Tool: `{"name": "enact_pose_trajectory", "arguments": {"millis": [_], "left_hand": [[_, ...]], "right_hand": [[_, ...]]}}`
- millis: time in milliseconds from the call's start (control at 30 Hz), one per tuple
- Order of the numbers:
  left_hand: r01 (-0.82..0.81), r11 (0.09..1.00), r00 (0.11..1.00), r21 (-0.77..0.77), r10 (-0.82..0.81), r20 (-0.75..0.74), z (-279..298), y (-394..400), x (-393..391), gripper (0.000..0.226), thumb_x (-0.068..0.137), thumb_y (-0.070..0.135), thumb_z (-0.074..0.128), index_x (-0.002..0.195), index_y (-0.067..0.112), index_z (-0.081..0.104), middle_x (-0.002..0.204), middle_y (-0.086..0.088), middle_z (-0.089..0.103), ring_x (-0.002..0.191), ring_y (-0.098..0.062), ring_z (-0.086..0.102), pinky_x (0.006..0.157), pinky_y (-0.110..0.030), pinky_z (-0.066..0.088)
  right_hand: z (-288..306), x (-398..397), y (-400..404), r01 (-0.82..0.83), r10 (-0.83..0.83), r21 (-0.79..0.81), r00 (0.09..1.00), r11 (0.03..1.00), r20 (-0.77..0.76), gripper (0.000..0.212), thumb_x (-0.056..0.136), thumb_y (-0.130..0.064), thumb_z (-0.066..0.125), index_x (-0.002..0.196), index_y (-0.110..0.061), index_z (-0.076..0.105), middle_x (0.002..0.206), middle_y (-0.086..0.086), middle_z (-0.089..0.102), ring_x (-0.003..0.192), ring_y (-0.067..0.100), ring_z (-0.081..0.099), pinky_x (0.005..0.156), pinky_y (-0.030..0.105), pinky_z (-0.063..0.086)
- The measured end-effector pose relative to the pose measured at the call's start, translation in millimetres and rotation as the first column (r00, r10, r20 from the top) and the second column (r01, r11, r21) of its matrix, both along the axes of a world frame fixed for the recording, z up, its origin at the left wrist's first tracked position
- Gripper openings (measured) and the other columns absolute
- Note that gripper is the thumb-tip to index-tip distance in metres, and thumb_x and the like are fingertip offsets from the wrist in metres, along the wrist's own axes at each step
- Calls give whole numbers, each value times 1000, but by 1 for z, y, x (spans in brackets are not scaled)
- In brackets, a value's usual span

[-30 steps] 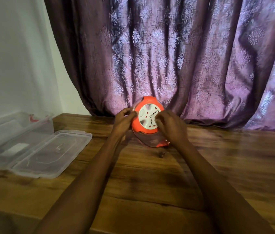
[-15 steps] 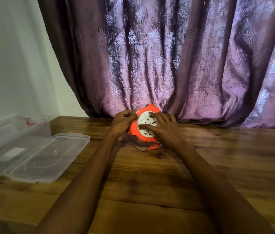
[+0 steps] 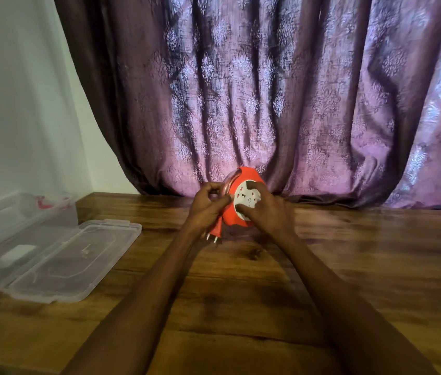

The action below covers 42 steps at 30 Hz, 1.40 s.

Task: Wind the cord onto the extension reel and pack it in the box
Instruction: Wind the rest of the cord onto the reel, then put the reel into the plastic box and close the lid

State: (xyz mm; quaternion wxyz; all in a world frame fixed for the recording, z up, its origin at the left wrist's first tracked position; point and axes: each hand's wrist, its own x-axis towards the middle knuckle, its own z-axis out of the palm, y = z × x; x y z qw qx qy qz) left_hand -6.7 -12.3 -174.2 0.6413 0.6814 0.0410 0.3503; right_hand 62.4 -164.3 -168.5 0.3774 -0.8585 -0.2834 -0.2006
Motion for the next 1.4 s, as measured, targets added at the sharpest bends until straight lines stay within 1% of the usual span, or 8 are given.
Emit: {"name": "enact_pose_trajectory", "arguments": {"millis": [267, 467, 567, 700, 900, 1133, 1267, 1400], "left_hand": [[-13, 998, 999, -57, 10, -52, -7, 15, 1, 18, 81, 19, 78, 95, 22, 67, 99, -16, 71, 76, -19, 72, 62, -39, 61], [41, 981, 997, -190, -52, -54, -1, 26, -2, 25, 82, 15, 74, 105, 6, 70, 110, -26, 70, 90, -33, 66, 89, -61, 54], [143, 964, 984, -224, -162, -69, 0, 29, -7, 29, 88, 9, 69, 115, -3, 66, 112, -28, 69, 88, -31, 66, 87, -52, 56], [210, 948, 969, -240, -234, -75, 0, 24, -11, 32, 91, 6, 65, 119, -7, 62, 109, -29, 68, 80, -29, 66, 77, -39, 59], [244, 959, 951, -143, -266, -158, -3, 29, -8, 19, 88, 14, 71, 106, 10, 74, 102, -20, 75, 77, -24, 71, 71, -36, 62], [-74, 978, 986, 195, 101, -134, 17, 49, -35, 18, 91, 21, 69, 109, 18, 68, 87, -4, 70, 71, -16, 63, 59, -26, 50], [-370, 854, 916, 366, 400, -8, 34, 81, -92, 16, 93, 20, 66, 107, 18, 72, 105, -3, 73, 95, -13, 66, 85, -26, 51], [-566, 700, 792, 436, 609, 50, 44, 108, -166, 19, 95, 25, 61, 108, 17, 73, 111, 1, 70, 91, -5, 66, 80, -20, 50]], "right_hand": [[-7, -3, 11, -61, 89, 120, 967, 991, -239, 80, 45, -80, 59, 117, -47, 51, 123, 0, 68, 113, 28, 63, 95, 43, 50], [-7, 12, -13, -120, 113, 87, 990, 989, 81, 41, 85, -64, 53, 116, -37, 58, 86, -2, 73, 88, 26, 71, 72, 35, 53], [-3, 21, -20, -131, 116, 234, 990, 963, 77, 30, 91, -44, 65, 117, -30, 61, 92, -6, 67, 85, 16, 65, 71, 31, 50], [-1, 20, -23, -327, 480, 454, 833, 829, -275, 26, 91, -30, 71, 115, -21, 65, 105, -6, 72, 90, 6, 68, 70, 15, 52], [3, 24, -35, -379, 585, 498, 723, 780, -367, 11, 91, -17, 70, 98, -9, 68, 80, -10, 72, 67, -2, 64, 60, 14, 48], [7, 16, -27, -264, 527, 521, 715, 812, -459, 26, 91, -36, 69, 79, -17, 57, 44, -4, 46, 30, 9, 36, 33, 16, 24], [7, 4, -8, -273, 578, 574, 677, 772, -456, 35, 90, -42, 70, 88, -12, 52, 53, 10, 55, 39, 20, 50, 38, 26, 43], [6, -20, 19, -350, 649, 580, 611, 735, -453, 33, 91, -37, 70, 102, -9, 56, 56, 11, 65, 43, 22, 61, 42, 28, 53]]}}
